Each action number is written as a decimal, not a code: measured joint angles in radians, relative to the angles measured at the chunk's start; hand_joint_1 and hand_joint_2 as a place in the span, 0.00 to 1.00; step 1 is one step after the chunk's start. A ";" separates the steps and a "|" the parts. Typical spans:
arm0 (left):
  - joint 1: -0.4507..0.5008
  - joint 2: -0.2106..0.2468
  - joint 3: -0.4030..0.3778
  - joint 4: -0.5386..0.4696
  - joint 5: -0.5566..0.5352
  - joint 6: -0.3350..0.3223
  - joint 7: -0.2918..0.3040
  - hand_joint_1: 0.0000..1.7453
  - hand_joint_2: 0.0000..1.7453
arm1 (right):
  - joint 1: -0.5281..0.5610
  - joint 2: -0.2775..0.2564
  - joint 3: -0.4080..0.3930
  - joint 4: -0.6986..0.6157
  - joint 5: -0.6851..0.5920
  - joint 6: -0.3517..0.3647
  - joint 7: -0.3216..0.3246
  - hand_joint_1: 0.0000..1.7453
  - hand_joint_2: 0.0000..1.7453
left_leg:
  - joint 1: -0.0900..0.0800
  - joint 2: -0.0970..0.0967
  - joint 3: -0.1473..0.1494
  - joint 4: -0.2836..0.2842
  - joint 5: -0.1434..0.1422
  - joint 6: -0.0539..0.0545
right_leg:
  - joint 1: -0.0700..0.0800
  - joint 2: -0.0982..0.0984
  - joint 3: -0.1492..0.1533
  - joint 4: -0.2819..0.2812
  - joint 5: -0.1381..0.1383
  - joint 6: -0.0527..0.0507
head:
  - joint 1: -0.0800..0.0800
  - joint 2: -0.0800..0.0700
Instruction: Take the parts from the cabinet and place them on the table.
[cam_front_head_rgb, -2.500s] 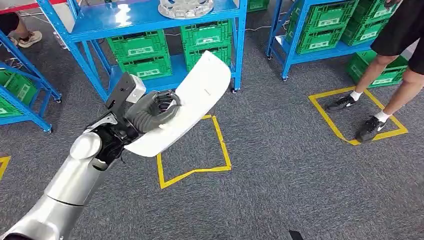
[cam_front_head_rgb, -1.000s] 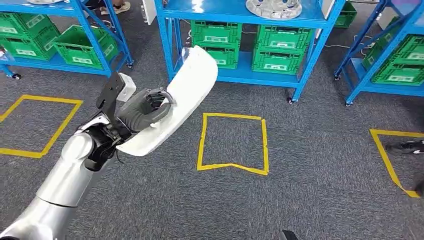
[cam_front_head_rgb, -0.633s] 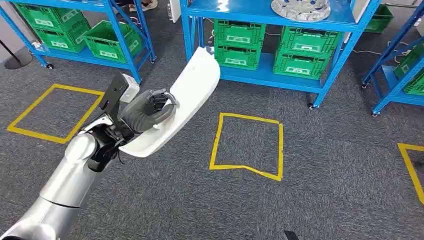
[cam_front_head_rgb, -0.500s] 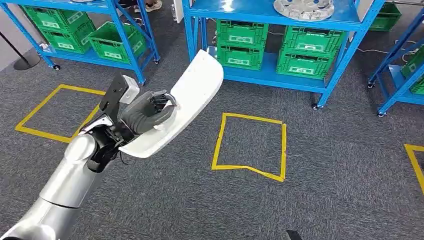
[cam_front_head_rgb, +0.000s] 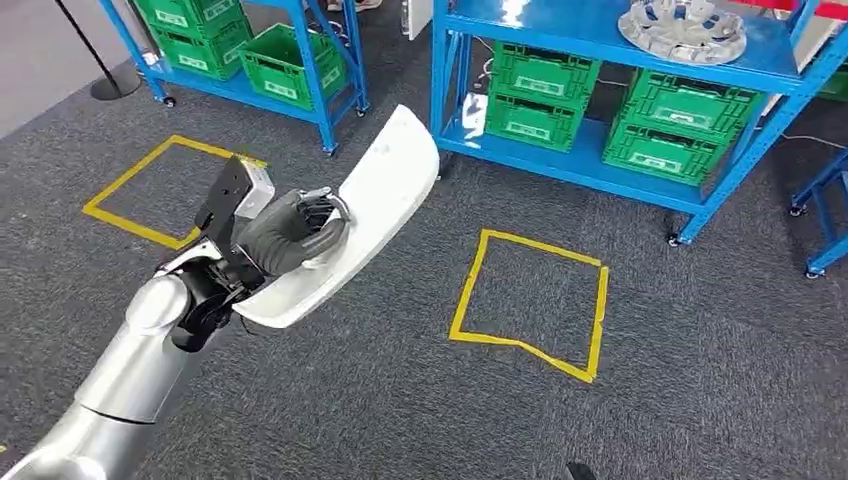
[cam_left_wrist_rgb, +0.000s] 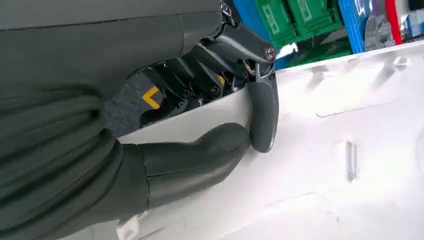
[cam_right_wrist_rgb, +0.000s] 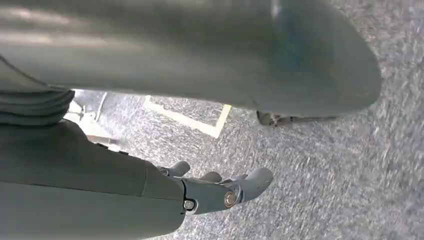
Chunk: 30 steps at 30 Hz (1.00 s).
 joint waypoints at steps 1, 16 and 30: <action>0.002 -0.002 0.000 0.001 0.000 -0.001 -0.001 1.00 1.00 | 0.001 0.001 0.000 0.000 0.000 -0.002 0.000 0.00 0.00 | 0.000 -0.010 -0.002 0.001 0.000 0.002 | 0.000 0.012 -0.038 0.080 -0.039 0.002 | 0.002 0.000; 0.020 -0.017 -0.003 0.006 -0.008 -0.002 -0.002 1.00 1.00 | 0.004 0.005 0.000 0.000 -0.003 -0.005 -0.006 0.00 0.00 | -0.002 -0.021 -0.097 0.167 -0.083 -0.055 | -0.001 0.017 0.022 -0.080 0.066 -0.049 | -0.007 0.000; 0.028 -0.019 -0.002 -0.002 -0.023 0.000 0.002 1.00 1.00 | 0.003 0.005 0.000 0.000 0.000 -0.005 -0.004 0.00 0.00 | 0.001 0.005 -0.003 -0.004 0.009 -0.006 | 0.003 -0.022 0.032 -0.046 0.020 -0.003 | -0.007 0.000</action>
